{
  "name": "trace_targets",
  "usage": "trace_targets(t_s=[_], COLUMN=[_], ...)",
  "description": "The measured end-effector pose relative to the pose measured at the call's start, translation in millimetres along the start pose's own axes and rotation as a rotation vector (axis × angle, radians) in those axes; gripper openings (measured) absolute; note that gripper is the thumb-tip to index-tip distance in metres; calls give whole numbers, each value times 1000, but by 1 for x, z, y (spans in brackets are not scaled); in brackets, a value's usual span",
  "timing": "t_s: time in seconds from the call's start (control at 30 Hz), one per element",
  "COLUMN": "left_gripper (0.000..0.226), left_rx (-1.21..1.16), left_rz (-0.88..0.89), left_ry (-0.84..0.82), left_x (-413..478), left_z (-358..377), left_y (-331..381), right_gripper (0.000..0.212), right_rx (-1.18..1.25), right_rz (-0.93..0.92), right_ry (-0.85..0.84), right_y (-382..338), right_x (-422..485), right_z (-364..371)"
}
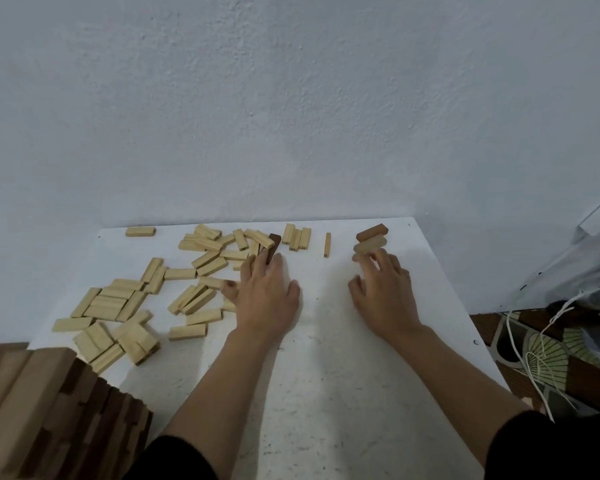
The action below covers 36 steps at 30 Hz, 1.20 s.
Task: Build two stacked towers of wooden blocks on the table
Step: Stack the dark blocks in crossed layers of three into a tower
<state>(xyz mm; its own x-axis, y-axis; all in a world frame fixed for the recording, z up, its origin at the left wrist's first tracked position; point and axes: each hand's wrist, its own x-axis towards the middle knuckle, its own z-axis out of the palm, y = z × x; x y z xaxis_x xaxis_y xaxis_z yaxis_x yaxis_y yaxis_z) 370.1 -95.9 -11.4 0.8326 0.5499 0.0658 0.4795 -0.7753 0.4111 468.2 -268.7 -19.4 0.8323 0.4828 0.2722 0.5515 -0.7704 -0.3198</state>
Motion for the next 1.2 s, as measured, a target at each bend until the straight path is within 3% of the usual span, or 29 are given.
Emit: trace_targets(t_s=[0.33,0.5,0.7,1.2], left_gripper=[32,33,28,57], left_rx=[66,114,126,-12], left_rz=[124,191,240,282], left_ry=[152,101,155,117], left_x=[-15,-23,-44,-117], left_z=[6,3,2,-18], left_y=[-1,-3,-10,-34], right_gripper=[48,32,42,40], right_rx=[-105,23,146,190], right_rz=[62,42,-54,-318], right_ry=[-126,-98,-175,-50], right_y=[12,2,-12,-50], right_x=[58,43,5,-102], right_z=[13,9,7,4])
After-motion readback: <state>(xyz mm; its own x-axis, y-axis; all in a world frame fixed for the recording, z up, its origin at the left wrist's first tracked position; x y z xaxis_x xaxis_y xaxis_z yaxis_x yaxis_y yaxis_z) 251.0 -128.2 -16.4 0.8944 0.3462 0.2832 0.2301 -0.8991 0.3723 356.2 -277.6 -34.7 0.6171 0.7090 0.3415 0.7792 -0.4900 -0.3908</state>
